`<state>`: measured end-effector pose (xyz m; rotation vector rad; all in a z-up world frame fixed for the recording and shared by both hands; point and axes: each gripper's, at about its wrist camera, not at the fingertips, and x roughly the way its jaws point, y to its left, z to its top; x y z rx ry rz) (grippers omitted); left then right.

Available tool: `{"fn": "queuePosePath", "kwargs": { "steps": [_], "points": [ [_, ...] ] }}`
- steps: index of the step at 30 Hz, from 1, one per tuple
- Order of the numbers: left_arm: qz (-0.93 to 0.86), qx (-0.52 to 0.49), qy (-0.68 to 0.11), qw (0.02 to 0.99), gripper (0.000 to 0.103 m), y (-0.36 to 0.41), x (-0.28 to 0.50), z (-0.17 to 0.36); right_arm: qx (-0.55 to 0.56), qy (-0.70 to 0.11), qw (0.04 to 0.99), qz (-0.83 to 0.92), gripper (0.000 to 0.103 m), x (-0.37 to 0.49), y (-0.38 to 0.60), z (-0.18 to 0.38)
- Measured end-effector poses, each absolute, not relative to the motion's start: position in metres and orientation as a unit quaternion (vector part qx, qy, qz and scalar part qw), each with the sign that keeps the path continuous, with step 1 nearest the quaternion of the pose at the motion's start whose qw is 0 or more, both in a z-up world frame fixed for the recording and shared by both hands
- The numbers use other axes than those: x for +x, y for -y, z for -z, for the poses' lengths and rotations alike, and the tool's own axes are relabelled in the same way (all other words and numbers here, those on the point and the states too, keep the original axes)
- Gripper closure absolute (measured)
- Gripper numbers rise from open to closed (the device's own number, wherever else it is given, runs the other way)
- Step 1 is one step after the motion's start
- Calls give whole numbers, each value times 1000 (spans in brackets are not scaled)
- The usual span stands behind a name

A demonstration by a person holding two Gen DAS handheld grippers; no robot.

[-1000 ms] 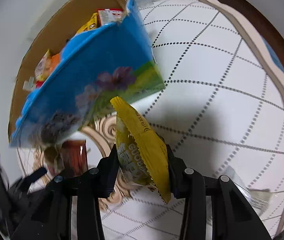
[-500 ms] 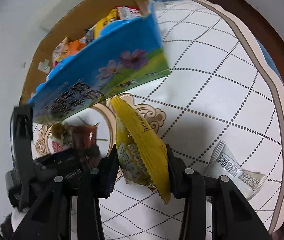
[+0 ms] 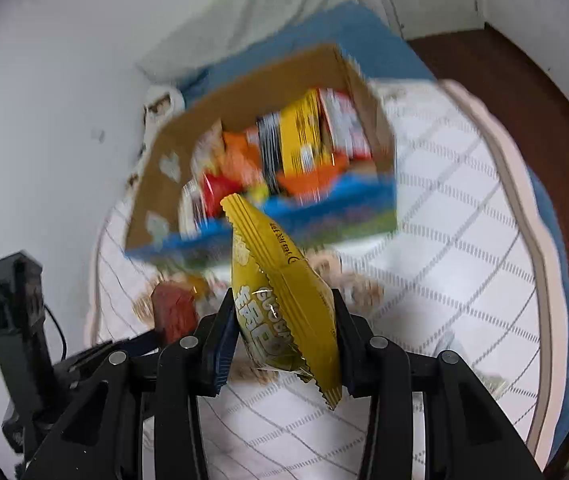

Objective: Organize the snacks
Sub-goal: 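Lower both packets into the box and open both grippers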

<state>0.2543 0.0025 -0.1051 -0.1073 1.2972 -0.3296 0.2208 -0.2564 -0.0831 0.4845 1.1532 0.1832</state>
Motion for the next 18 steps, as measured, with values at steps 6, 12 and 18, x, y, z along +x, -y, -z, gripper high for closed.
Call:
{"fn": "queuePosePath", "kwargs": {
  "steps": [6, 12, 18],
  "points": [
    [149, -30, -567, 809, 50, 12, 299, 63, 196, -513, 835, -47, 58, 275, 268, 59],
    [98, -2, -576, 812, 50, -6, 350, 72, 159, -521, 839, -2, 58, 326, 267, 72],
    [24, 32, -597, 801, 49, -35, 386, 102, 130, -547, 826, 28, 58, 351, 261, 107]
  ]
}}
